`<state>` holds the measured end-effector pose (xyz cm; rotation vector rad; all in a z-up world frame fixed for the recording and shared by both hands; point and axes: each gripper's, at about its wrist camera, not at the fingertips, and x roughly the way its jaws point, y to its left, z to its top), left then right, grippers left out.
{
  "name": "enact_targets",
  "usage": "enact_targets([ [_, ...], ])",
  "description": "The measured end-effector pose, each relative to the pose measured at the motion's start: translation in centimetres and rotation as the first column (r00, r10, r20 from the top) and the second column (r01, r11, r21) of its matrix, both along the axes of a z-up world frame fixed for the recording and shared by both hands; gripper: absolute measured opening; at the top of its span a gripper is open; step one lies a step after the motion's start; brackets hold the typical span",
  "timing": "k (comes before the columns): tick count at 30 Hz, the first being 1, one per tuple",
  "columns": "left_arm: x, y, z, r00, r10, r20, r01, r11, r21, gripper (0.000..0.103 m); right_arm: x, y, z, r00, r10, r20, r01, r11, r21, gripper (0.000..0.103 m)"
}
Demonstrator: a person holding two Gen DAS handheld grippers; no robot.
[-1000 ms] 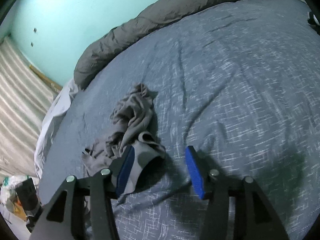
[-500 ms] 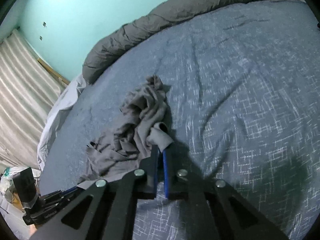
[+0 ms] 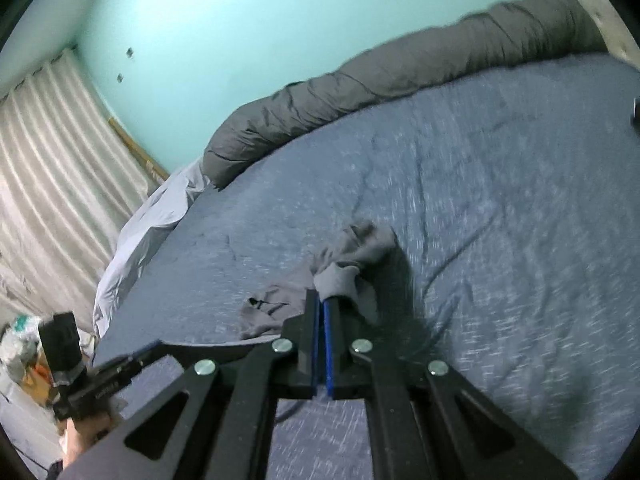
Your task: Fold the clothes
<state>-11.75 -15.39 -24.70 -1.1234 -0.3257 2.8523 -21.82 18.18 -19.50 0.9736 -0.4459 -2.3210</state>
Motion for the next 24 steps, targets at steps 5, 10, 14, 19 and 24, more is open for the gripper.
enact_targets([
  [5,1.4,1.4,5.1,0.997,-0.022,-0.07,0.022,1.0,-0.005,0.004,2.2,1.4,5.5,0.998,0.018,-0.059,-0.015,0.999,0.04,0.002],
  [10,3.6,2.7,11.0,0.988,-0.059,-0.139,0.054,0.998,-0.04,0.004,4.7,3.2,10.8,0.995,0.021,-0.102,-0.016,0.999,0.044,0.002],
  [14,5.7,3.7,15.7,0.977,-0.086,-0.196,0.078,0.996,-0.043,0.004,7.0,4.6,14.9,0.991,0.026,-0.135,-0.02,0.999,0.05,0.002],
  [19,8.2,5.2,20.0,0.962,-0.116,-0.246,0.108,0.993,-0.049,0.004,9.3,5.6,18.0,0.988,0.054,-0.144,-0.039,0.994,0.102,0.002],
  [24,9.2,6.7,20.0,0.963,-0.143,-0.228,0.135,0.99,-0.05,0.004,9.1,5.4,16.1,0.994,0.072,-0.086,-0.056,0.982,0.182,0.002],
])
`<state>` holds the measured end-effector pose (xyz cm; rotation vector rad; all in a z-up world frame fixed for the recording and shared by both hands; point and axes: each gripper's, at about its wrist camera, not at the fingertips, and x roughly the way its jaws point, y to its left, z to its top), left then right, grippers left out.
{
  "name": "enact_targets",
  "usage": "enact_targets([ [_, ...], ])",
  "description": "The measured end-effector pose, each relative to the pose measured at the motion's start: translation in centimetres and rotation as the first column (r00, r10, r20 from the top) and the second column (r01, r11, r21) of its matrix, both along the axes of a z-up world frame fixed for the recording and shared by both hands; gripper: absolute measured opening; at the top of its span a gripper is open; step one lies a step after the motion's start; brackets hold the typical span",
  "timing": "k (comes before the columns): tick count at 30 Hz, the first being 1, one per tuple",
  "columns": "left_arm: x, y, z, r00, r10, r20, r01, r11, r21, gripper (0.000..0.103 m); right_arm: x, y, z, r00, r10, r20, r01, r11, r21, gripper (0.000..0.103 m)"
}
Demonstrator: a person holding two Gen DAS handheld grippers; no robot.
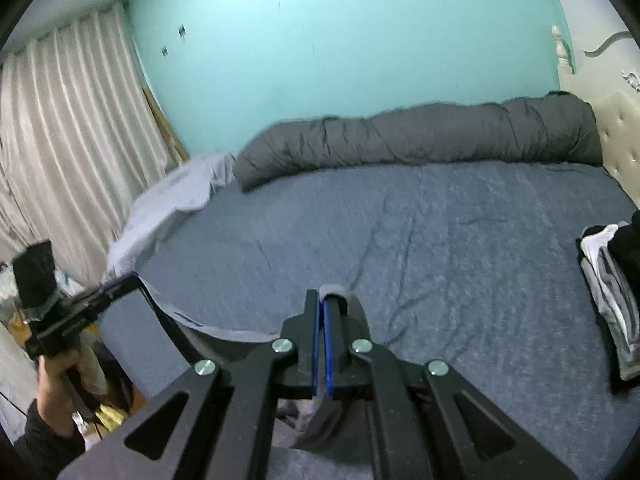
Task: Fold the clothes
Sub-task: 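Lift the garment with both grippers, stretching the waistband between them, then lower the garment flat onto the bed and open both grippers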
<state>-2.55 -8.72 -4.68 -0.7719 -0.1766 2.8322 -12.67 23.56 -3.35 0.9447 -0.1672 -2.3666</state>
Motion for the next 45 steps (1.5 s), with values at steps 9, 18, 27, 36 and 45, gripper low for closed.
enact_targets([
  [9,-4.5,0.1,-7.7,0.988,0.015,0.154,-0.019,1.0,0.021,0.004,-4.2,0.0,-9.0,0.987,-0.057,0.151,0.048,0.997,0.061,0.002],
  [18,-9.9,-0.2,-15.7,0.953,0.041,0.3,-0.053,0.998,0.033,0.004,-9.1,-1.1,-14.9,0.975,-0.076,0.21,0.055,0.993,0.105,0.001],
  [27,-14.7,-1.6,-20.6,0.933,0.053,0.356,-0.084,0.994,0.071,0.004,-14.7,-0.3,-20.3,0.951,-0.126,0.281,0.105,0.99,0.089,0.002],
  [36,-17.3,-2.8,-25.2,0.916,0.056,0.396,-0.115,0.985,0.127,0.004,-17.3,1.0,-24.2,0.923,-0.18,0.341,0.144,0.981,0.127,0.014],
  [45,-15.6,-3.0,-26.8,0.92,0.065,0.387,-0.142,0.975,0.172,0.004,-12.6,4.4,-21.1,0.938,-0.215,0.272,0.197,0.976,0.091,0.048],
])
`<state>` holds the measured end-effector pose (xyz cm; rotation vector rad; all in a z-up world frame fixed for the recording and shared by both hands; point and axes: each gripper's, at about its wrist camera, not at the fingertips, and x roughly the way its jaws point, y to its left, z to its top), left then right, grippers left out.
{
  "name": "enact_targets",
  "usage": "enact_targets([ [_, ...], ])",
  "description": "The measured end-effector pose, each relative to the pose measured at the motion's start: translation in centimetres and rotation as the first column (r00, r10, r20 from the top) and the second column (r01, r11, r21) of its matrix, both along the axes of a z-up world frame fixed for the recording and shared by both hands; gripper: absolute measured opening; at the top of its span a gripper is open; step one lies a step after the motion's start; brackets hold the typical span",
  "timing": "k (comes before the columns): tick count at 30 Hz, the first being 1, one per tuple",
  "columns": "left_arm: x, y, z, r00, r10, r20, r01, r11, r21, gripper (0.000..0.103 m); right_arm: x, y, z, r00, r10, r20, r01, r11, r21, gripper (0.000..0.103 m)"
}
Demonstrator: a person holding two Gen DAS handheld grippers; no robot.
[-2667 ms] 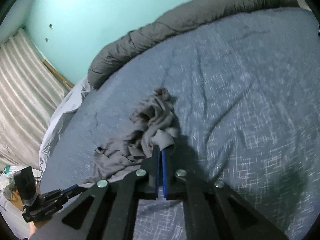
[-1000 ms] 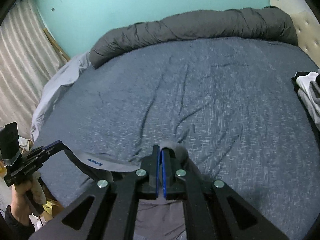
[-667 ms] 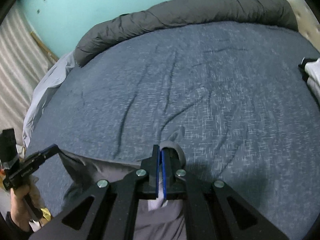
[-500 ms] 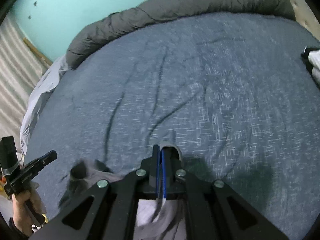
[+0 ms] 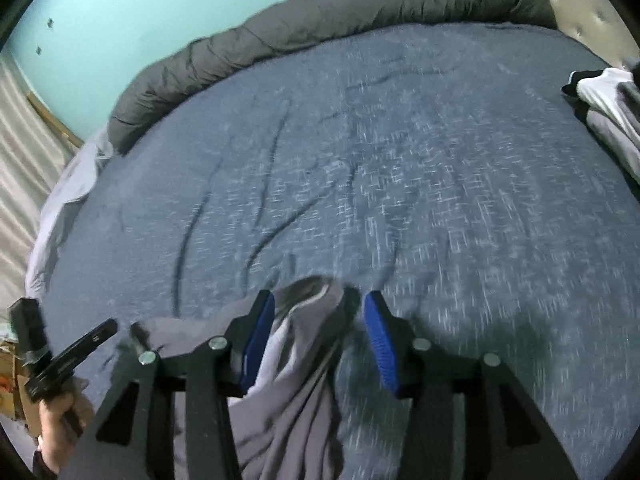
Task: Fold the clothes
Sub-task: 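Lower the garment flat onto the bed and open both grippers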
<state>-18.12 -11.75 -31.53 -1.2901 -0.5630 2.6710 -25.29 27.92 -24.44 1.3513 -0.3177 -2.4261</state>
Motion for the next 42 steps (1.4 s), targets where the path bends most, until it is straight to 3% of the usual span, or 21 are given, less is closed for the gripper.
enact_targets([
  [3,0.9,-0.3,0.1,1.0,0.011,-0.005,-0.011,1.0,0.002,0.004,2.8,-0.5,0.1,0.999,0.042,0.002,-0.042,0.999,-0.009,0.048],
  [7,1.9,-0.8,0.1,1.0,0.023,-0.004,-0.023,1.0,0.004,0.004,6.1,-3.4,-1.1,0.99,0.141,0.019,-0.142,0.988,0.065,0.048],
  [18,4.4,-2.9,0.4,0.998,0.062,0.001,-0.062,0.998,-0.017,0.005,8.9,-10.7,-4.5,0.964,0.255,0.076,-0.263,0.958,0.113,0.048],
  [22,4.6,-3.6,0.6,0.997,0.08,-0.006,-0.08,0.997,-0.016,0.023,9.3,-12.2,-5.1,0.959,0.271,0.081,-0.28,0.95,0.14,0.048],
  [29,4.4,-4.1,0.6,0.996,0.085,-0.007,-0.085,0.996,-0.002,0.024,9.8,-14.1,-6.3,0.943,0.321,0.082,-0.331,0.922,0.198,0.048],
  [31,4.4,-4.1,0.6,0.996,0.084,-0.008,-0.084,0.996,0.0,0.024,9.9,-14.4,-6.5,0.94,0.332,0.08,-0.342,0.915,0.213,0.038],
  [33,4.5,-4.2,0.6,0.996,0.084,-0.009,-0.084,0.996,0.0,0.024,10.0,-14.3,-6.5,0.94,0.333,0.071,-0.34,0.914,0.221,0.02],
  [36,4.5,-4.3,0.5,0.996,0.089,-0.008,-0.089,0.996,0.003,0.024,10.2,-14.1,-6.2,0.942,0.331,0.055,-0.335,0.914,0.23,0.007],
  [42,4.5,-4.2,0.5,0.996,0.087,-0.008,-0.087,0.996,0.009,0.024,10.4,-11.5,-4.1,0.955,0.296,-0.001,-0.289,0.933,0.217,0.004],
])
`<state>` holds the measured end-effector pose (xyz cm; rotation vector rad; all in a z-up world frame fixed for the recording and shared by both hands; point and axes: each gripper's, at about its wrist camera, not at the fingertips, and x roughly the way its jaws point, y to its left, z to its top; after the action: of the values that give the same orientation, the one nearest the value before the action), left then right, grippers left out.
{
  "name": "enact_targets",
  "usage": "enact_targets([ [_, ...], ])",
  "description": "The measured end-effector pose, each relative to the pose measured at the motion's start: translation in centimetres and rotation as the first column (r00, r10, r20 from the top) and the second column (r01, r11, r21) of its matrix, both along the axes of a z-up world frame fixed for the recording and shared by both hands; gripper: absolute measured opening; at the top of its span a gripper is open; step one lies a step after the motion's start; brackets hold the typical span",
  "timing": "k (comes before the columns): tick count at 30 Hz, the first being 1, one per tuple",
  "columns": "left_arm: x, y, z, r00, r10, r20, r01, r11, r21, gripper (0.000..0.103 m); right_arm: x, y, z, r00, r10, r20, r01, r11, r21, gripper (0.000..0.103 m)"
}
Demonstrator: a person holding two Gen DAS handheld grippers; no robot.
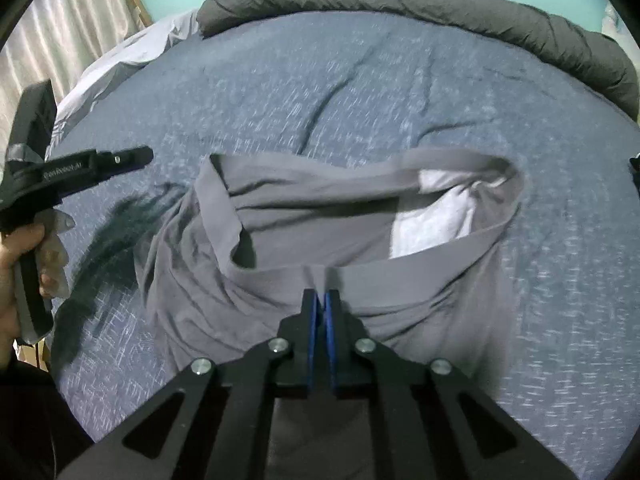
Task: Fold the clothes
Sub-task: 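Lower the garment flat onto the bed and open both grippers, then grasp the grey garment's waistband with both grippers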
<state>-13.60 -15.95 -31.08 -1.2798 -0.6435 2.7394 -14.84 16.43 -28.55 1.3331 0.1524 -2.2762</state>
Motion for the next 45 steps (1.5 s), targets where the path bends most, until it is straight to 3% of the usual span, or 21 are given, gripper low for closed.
enact_targets([
  [8,-0.1,0.4,-0.2,1.0,-0.014,0.004,0.013,1.0,0.014,0.024,0.1,4.2,3.0,0.996,-0.06,-0.063,0.058,0.998,-0.03,0.004],
  [17,-1.0,2.3,-0.5,0.998,-0.064,0.015,0.064,0.997,0.044,0.03,-1.4,12.4,4.5,0.976,-0.198,-0.093,0.197,0.98,-0.018,0.003],
  [23,-2.2,4.7,-0.6,0.992,-0.125,0.009,0.123,0.987,0.101,0.035,-2.8,16.2,4.2,0.96,-0.268,-0.083,0.267,0.963,-0.017,0.003],
  [29,-3.6,7.4,-1.1,0.985,-0.174,0.019,0.171,0.98,0.105,0.038,-3.8,19.5,3.2,0.941,-0.334,-0.055,0.331,0.942,-0.049,0.003],
  [37,-6.1,11.0,-2.5,0.967,-0.249,0.05,0.241,0.963,0.118,0.038,-4.5,21.0,2.4,0.935,-0.355,-0.024,0.352,0.932,-0.083,0.003],
  [45,-8.1,12.7,-4.2,0.96,-0.267,0.086,0.254,0.958,0.134,0.038,-5.1,22.3,1.9,0.924,-0.38,-0.028,0.377,0.923,-0.08,0.003],
])
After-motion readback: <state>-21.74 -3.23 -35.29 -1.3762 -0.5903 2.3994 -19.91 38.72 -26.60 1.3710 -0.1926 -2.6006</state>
